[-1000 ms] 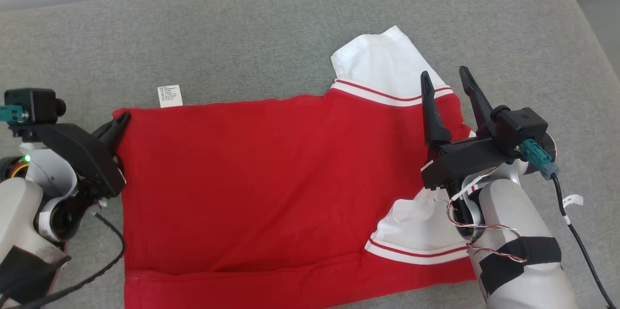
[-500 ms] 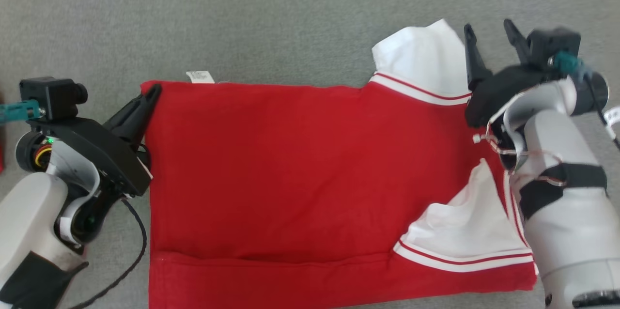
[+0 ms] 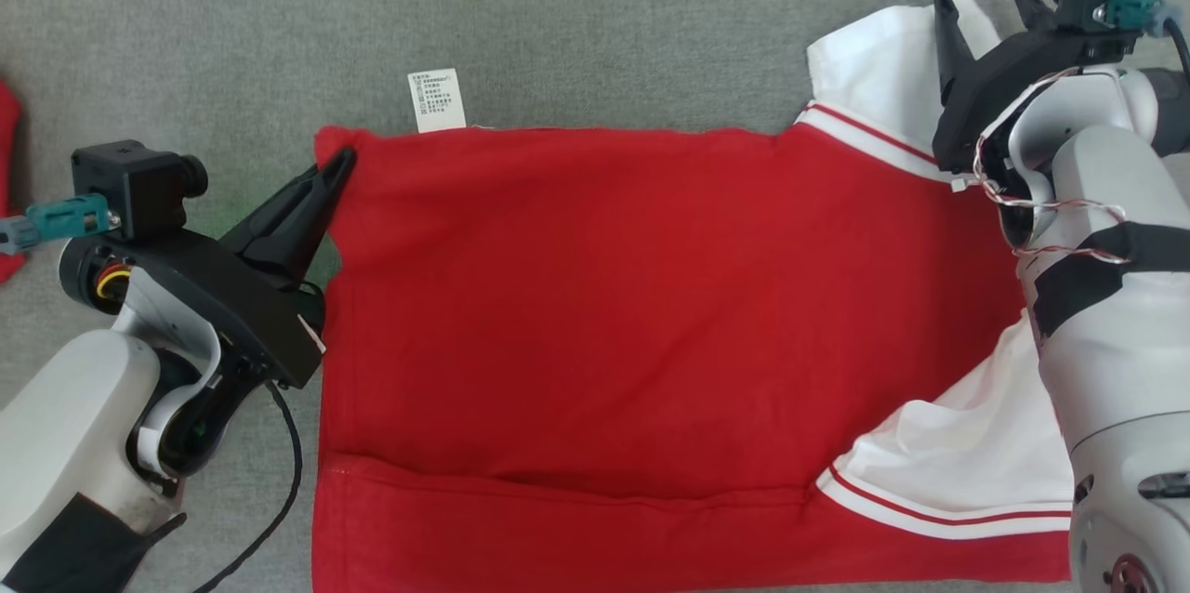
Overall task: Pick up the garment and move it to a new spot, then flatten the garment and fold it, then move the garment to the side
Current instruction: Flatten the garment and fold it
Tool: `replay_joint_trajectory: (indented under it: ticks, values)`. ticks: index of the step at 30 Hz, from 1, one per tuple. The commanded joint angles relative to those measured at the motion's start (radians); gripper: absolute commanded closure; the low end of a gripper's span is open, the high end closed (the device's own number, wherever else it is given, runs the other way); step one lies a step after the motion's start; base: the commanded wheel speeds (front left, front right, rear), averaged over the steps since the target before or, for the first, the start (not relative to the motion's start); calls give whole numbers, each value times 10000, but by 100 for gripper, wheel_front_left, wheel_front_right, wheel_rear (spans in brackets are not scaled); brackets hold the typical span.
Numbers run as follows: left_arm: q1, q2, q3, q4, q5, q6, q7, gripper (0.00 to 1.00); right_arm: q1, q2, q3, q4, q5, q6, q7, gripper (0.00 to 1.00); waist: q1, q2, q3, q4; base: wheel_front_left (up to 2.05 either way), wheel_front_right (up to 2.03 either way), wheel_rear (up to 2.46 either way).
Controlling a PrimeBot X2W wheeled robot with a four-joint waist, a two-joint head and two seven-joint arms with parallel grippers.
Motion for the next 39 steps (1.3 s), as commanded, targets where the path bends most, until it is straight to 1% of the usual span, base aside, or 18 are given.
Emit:
replay_joint_trajectory:
  ticks: [1, 4, 6, 7, 8, 10, 13, 18, 23, 27, 29, 32, 36, 39]
  values:
    - [-152, 44, -41, -64, -12, 8, -89, 100, -117, -10, -83, 114, -145, -26, 87, 0, -1, -1, 219, 126, 0, 0, 0]
    - [-181, 83, -147, -100, -22, 8, -141, 100, -305, -34, -235, 270, -597, -26, 236, 0, -1, -1, 300, 145, 0, 0, 0]
    - [-217, 91, -203, -112, -61, 8, -178, 100, -355, 78, -386, 419, -703, -26, 384, 0, -1, -1, 323, 146, 0, 0, 0]
    - [-242, 101, -218, -119, -87, 8, -199, 100, -386, 114, -438, 488, -792, -26, 460, 76, -1, -1, 336, 143, 0, 0, 0]
    - [-264, 109, -234, -121, -119, 8, -215, 100, -424, 144, -474, 553, -865, -26, 560, 100, -1, -1, 355, 137, 0, 0, 0]
    - [-280, 142, -266, -112, -168, 8, -269, 100, -511, 194, -596, 614, -958, -26, 656, 100, -1, -1, 391, 120, 0, 0, 0]
    - [-315, 195, -287, -80, -206, 8, -373, 100, -696, 270, -721, 481, -1078, -26, 454, 100, -1, -1, 417, 83, 0, 0, 0]
    - [-169, 215, -289, 178, -261, 8, -651, 100, -845, 408, -928, 247, -1117, -26, -297, 100, -1, -1, 153, -34, 0, 0, 0]
    - [86, 84, -407, 556, -340, 8, -927, 100, -357, 442, -895, 191, -930, -26, -1073, 100, -1, -1, -353, -165, 0, 0, 0]
    - [378, 45, -445, 763, -319, 9, -1260, 100, 128, 548, -729, 34, -335, -26, -1778, 100, -1, -1, -779, -363, 0, 0, 0]
    - [472, 33, -453, 792, -292, 23, -1354, 100, 290, 544, -639, -41, -179, -26, -1948, 100, -1, -1, -872, -400, 0, 0, 0]
    - [782, -68, -532, 899, -216, 65, -1617, 100, 937, 530, -226, -297, 570, -26, -2413, 100, -1, -1, -1188, -454, 0, 0, 0]
    - [1171, -213, -654, 1054, -34, 170, -2000, 100, 2115, 413, 330, -1144, 1658, -26, -2748, 100, -1, -1, -1610, -498, 0, 0, 0]
    - [1437, -289, -768, 1156, 112, 239, -2320, 100, 3245, 378, 565, -2085, 2453, -26, -2846, 100, -1, -1, -1869, -498, 0, 0, 0]
